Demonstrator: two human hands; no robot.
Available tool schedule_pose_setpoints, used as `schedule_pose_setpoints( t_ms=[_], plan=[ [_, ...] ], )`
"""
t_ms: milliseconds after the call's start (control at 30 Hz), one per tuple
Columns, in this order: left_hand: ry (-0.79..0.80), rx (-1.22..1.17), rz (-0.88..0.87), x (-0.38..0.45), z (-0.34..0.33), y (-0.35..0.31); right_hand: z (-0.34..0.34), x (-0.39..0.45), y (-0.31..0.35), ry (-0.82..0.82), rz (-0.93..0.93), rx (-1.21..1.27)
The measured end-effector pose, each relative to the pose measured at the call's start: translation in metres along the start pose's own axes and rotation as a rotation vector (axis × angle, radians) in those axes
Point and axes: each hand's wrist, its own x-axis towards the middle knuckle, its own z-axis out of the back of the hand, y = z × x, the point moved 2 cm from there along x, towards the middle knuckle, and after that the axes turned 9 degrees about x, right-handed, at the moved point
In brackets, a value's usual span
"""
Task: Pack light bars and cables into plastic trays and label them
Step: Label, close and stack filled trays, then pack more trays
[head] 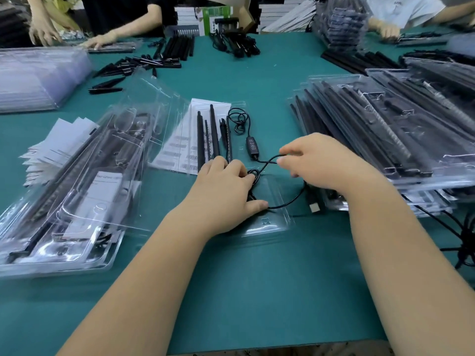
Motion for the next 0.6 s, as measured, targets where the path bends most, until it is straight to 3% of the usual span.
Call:
schedule_pose_setpoints(
  t_ms=[167, 267, 433, 600],
  plan=[
    [-0.012, 0.071, 0.048, 0.003, -0.001, -0.003, -0.015, -0.023, 0.004, 0.144, 0.03, 0.518],
    [0.007, 0.071, 0.048, 0.004, -0.002, -0.004, -0.026, -0.015, 0.006, 0.035, 0.009, 0.805],
    [0.012, 0.08, 0.045, 0.006, -0.002, -0.004, -0.053, 0.004, 0.013, -0.142, -0.259, 1.843],
    [0.062, 0.037, -0.012, 0.004, 0.001, -0.001, -0.061, 0.007, 0.004, -0.285, -0.345, 2.139]
  ],
)
